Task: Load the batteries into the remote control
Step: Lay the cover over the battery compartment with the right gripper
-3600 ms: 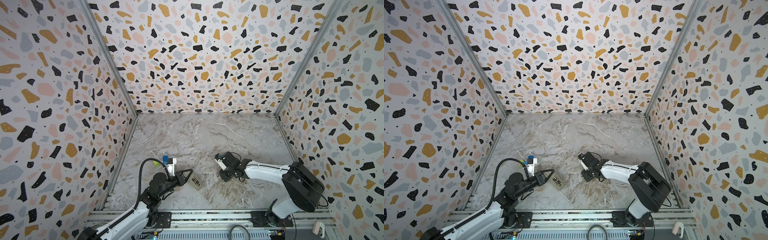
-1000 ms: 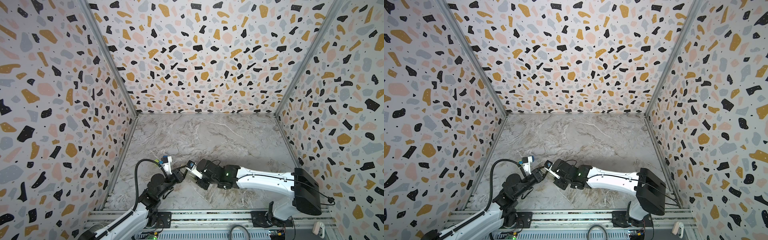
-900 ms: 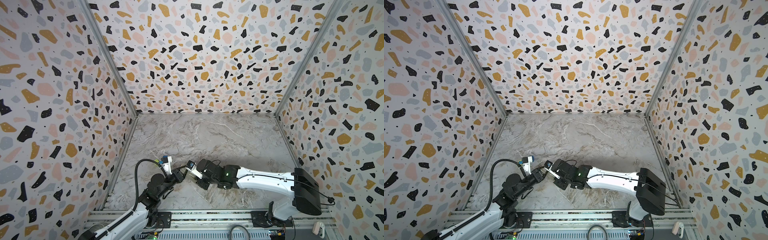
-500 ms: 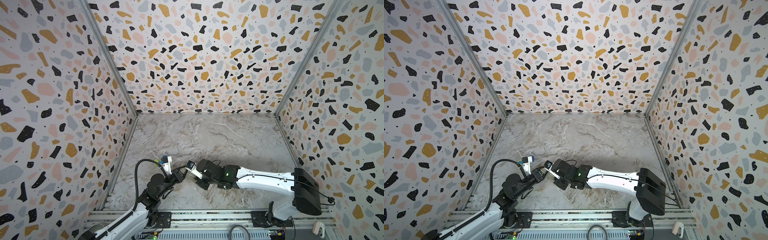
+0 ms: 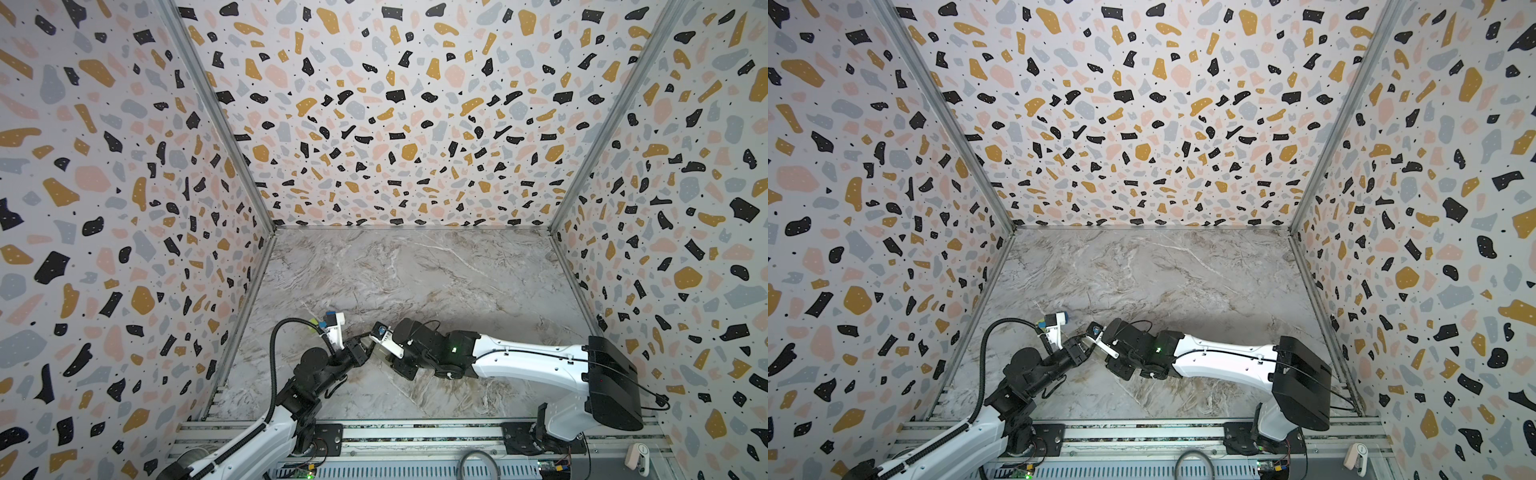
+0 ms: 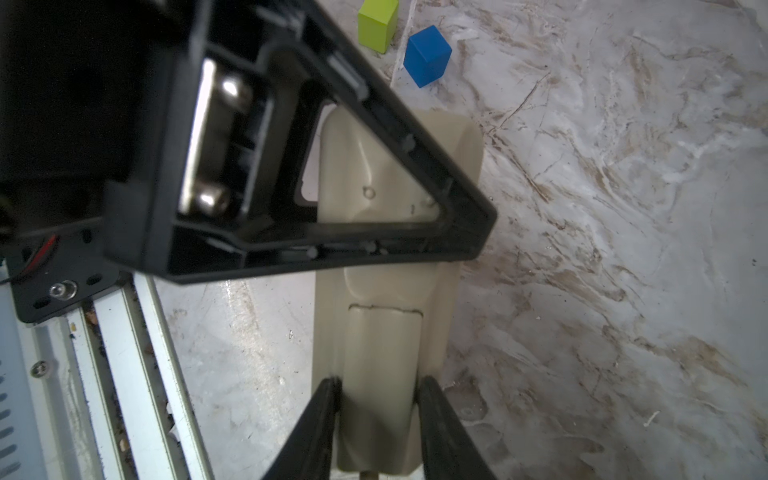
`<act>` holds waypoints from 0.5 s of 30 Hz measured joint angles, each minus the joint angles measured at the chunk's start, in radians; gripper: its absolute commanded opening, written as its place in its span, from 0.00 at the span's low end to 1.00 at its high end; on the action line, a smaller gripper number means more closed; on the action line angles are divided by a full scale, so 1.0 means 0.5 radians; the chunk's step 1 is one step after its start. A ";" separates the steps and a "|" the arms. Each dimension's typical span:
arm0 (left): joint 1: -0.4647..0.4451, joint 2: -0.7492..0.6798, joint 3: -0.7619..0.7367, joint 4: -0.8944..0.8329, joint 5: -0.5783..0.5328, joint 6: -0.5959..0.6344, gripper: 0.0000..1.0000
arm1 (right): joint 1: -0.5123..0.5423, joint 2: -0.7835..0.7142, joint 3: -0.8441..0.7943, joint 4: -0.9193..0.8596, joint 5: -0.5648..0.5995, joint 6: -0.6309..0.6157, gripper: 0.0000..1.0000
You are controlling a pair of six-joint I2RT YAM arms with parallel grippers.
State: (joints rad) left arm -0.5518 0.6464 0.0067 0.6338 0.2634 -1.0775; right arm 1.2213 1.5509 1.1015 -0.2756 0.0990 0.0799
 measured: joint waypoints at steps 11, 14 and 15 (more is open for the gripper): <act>-0.010 -0.005 0.000 0.000 0.033 0.000 0.00 | 0.020 -0.077 0.000 0.013 0.040 0.003 0.47; -0.011 -0.012 0.000 -0.002 0.034 0.002 0.00 | 0.024 -0.146 -0.001 0.012 0.054 0.007 0.47; -0.011 -0.014 0.000 -0.002 0.034 0.002 0.00 | 0.025 -0.170 -0.002 0.011 0.059 0.009 0.47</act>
State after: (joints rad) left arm -0.5571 0.6392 0.0067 0.6331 0.2806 -1.0767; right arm 1.2339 1.4658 1.1007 -0.2699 0.1284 0.0845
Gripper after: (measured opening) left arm 0.236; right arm 0.471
